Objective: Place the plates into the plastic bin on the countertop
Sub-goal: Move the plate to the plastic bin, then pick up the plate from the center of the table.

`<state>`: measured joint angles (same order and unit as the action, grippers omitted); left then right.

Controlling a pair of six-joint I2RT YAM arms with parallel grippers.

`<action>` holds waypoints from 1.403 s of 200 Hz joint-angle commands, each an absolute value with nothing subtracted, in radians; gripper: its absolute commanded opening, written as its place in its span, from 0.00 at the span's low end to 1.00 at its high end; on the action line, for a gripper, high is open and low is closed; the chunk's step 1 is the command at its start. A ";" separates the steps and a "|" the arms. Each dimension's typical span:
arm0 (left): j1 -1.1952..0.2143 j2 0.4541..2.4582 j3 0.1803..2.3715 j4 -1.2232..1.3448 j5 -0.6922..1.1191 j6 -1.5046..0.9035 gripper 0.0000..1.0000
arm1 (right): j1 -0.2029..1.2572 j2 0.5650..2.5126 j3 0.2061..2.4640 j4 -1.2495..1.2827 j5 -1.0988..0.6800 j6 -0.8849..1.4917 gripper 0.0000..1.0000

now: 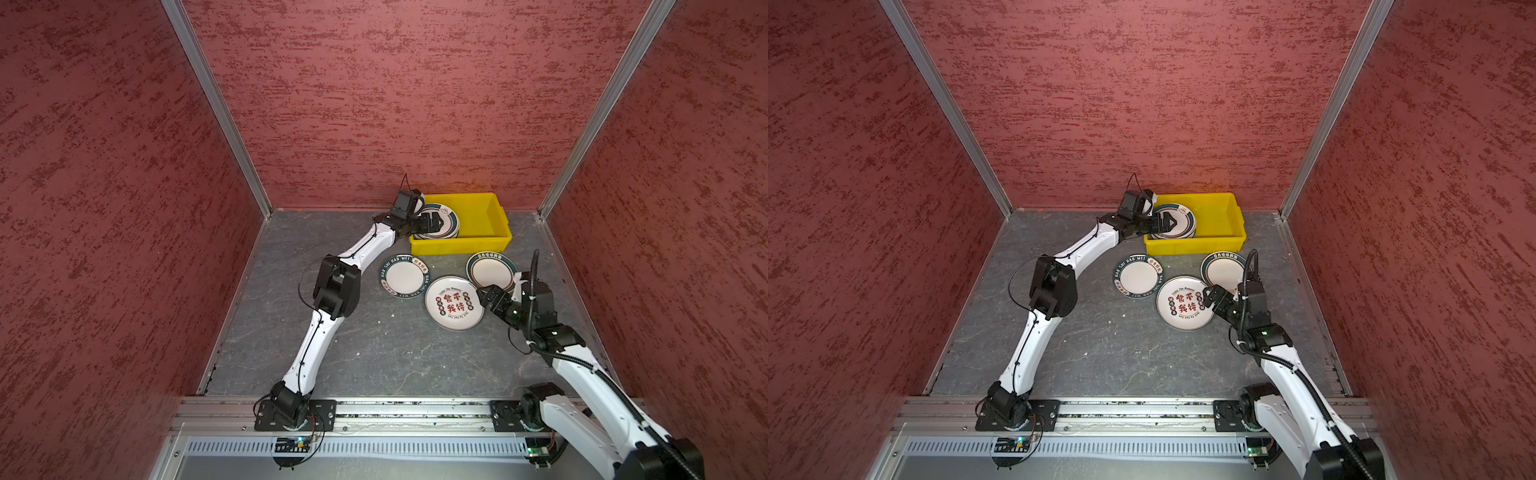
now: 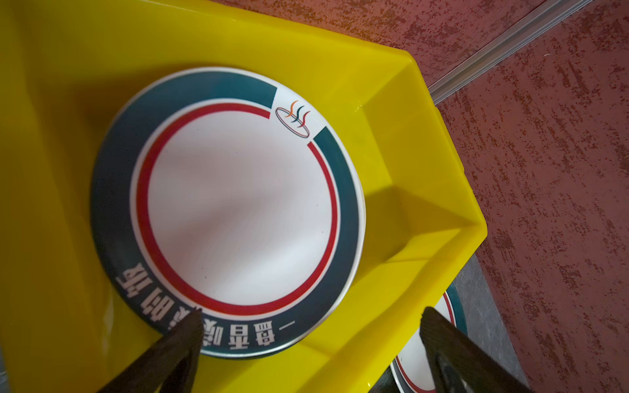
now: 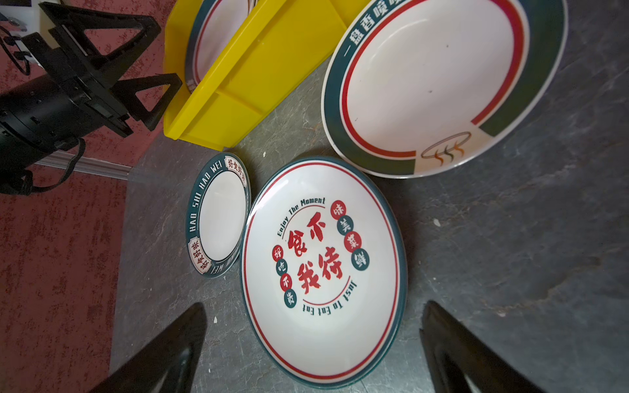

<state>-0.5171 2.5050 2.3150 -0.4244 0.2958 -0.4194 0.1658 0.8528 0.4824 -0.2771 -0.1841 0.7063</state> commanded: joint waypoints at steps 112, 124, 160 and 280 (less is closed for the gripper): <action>-0.515 2.302 2.038 -0.194 0.340 -0.446 0.99 | 0.157 0.884 0.508 -0.341 -0.170 0.675 0.99; -0.514 2.242 1.960 -0.158 0.328 -0.448 0.99 | 0.154 0.895 0.505 -0.339 -0.169 0.676 0.99; -0.505 2.051 1.717 -0.052 0.300 -0.479 1.00 | 0.150 0.927 0.486 -0.278 -0.204 0.700 0.99; -0.492 1.545 1.152 0.062 0.300 -0.632 0.99 | 0.099 1.039 0.397 -0.094 -0.304 0.789 0.99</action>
